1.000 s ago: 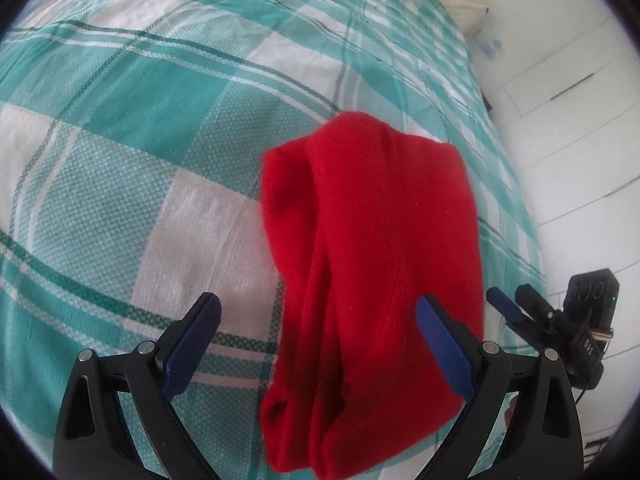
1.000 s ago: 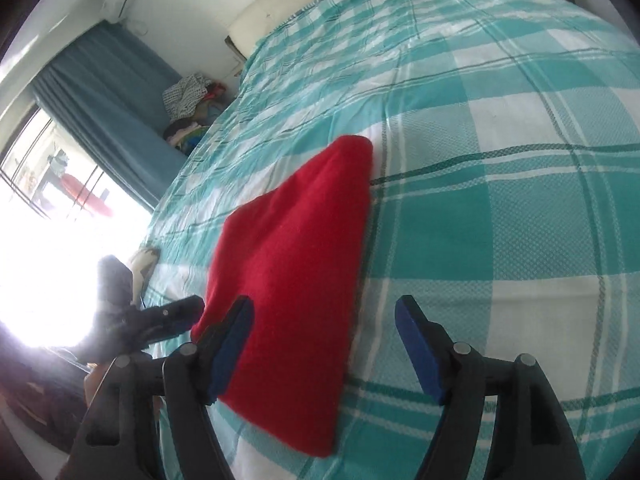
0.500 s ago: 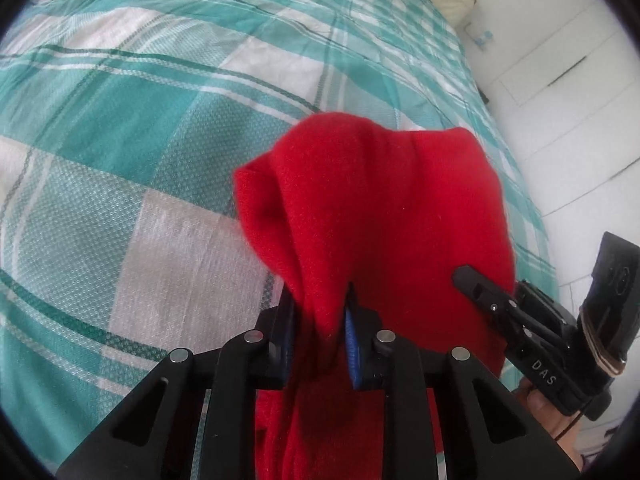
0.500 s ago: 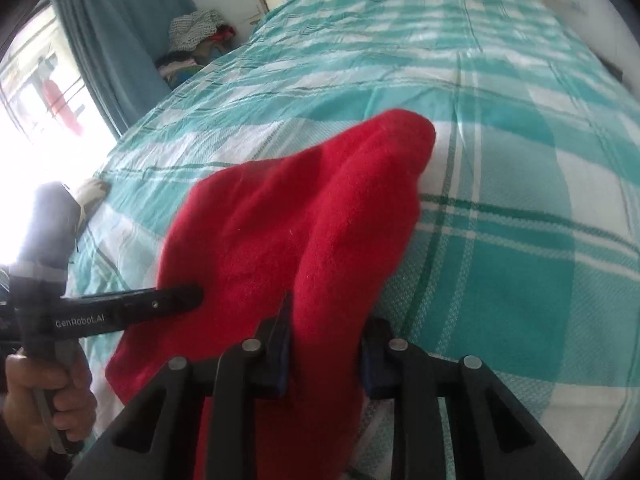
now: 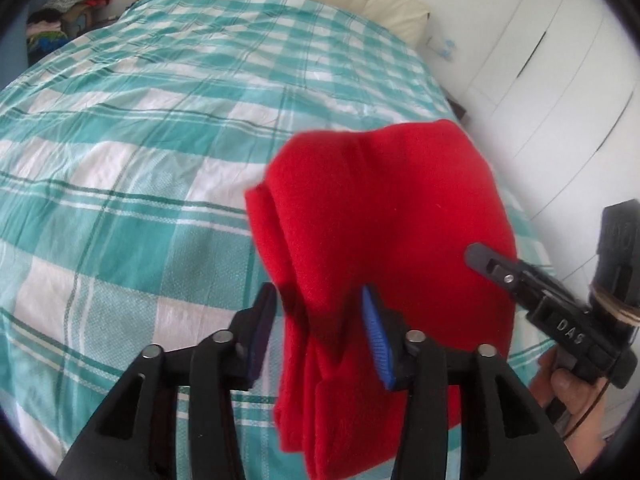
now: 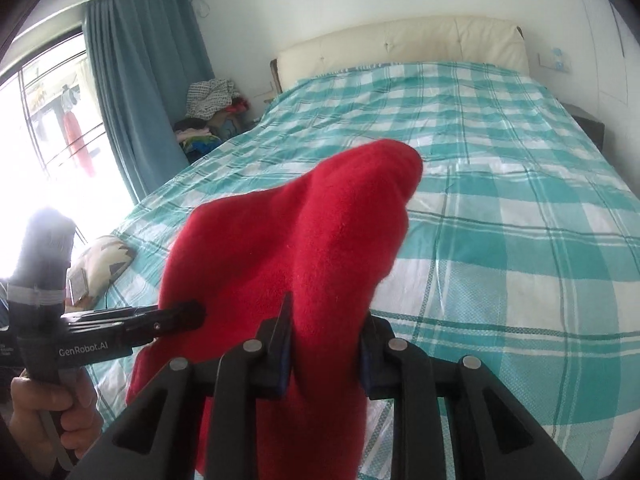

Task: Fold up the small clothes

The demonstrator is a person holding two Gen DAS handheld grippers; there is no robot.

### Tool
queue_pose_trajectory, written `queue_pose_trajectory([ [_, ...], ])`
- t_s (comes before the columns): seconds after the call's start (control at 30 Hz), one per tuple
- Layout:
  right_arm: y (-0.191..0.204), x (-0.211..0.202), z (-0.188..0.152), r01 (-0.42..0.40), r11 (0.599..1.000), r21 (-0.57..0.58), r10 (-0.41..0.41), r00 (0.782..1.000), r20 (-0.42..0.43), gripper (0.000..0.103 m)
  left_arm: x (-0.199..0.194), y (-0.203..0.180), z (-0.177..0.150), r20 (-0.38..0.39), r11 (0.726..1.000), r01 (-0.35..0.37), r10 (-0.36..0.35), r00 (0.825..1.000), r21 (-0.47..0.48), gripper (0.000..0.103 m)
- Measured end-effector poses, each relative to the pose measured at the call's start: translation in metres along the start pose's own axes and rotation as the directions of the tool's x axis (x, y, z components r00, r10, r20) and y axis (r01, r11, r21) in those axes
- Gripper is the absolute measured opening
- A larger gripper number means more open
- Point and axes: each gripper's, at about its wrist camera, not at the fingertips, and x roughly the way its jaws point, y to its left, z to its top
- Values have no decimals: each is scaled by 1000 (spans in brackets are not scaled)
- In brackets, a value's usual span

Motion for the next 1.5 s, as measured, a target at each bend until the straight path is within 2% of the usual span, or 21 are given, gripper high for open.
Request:
queue_pose_trajectory([
  [0.03, -10, 3, -5, 46, 999, 13, -46, 999, -12, 39, 6, 2, -7, -1, 998, -63, 63, 998, 9, 63],
  [0.1, -23, -2, -21, 153, 988, -21, -153, 988, 14, 56, 7, 5, -24, 33, 984, -172, 171, 985, 34, 67],
  [0.13, -29, -8, -29, 179, 983, -36, -178, 984, 28, 60, 2, 5, -34, 65, 973, -225, 222, 973, 52, 76],
  [0.17, -34, -15, -38, 188, 981, -44, -187, 982, 32, 70, -7, 3, -44, 103, 959, -274, 266, 958, 68, 87],
  [0.2, -38, -21, -46, 190, 981, -48, -189, 982, 29, 77, -18, 1, -56, 146, 947, -312, 299, 943, 81, 93],
  [0.23, -41, -28, -55, 193, 980, -50, -192, 981, 24, 79, -27, -3, -65, 193, 934, -344, 321, 927, 98, 100],
  [0.33, -42, -50, -79, 220, 973, -69, -220, 975, -1, 84, -53, -21, -87, 277, 894, -426, 377, 884, 141, 102],
  [0.4, -36, -68, -95, 248, 964, -92, -249, 969, 2, 99, -65, -32, -96, 283, 884, -446, 395, 874, 143, 102],
  [0.5, -26, -97, -113, 283, 952, -114, -279, 959, 49, 102, -85, -46, -112, 299, 881, -460, 413, 860, 106, 103],
  [0.53, -21, -106, -119, 288, 950, -123, -282, 958, 58, 102, -90, -51, -117, 305, 885, -455, 407, 861, 102, 103],
  [0.63, -10, -131, -133, 293, 947, -131, -285, 955, 80, 102, -100, -63, -135, 297, 903, -417, 372, 879, 101, 103],
  [0.77, 1, -150, -145, 285, 950, -125, -279, 958, 64, 102, -104, -75, -152, 271, 905, -416, 378, 885, 95, 103],
  [1.0, 12, -171, -158, 276, 957, -89, -276, 961, 15, 102, -115, -91, -174, 257, 873, -475, 436, 862, 113, 103],
  [1.07, 16, -176, -162, 277, 957, -84, -277, 961, 4, 102, -118, -95, -178, 252, 875, -468, 428, 868, 125, 103],
  [1.17, 24, -181, -165, 296, 951, -95, -297, 955, -6, 102, -123, -99, -180, 259, 872, -473, 431, 864, 126, 103],
  [1.3, 33, -189, -169, 312, 942, -120, -315, 949, -2, 102, -128, -100, -180, 245, 890, -440, 403, 882, 120, 103],
  [1.5, 37, -191, -174, 324, 936, -139, -326, 945, 4, 103, -130, -100, -181, 243, 891, -439, 403, 883, 117, 103],
])
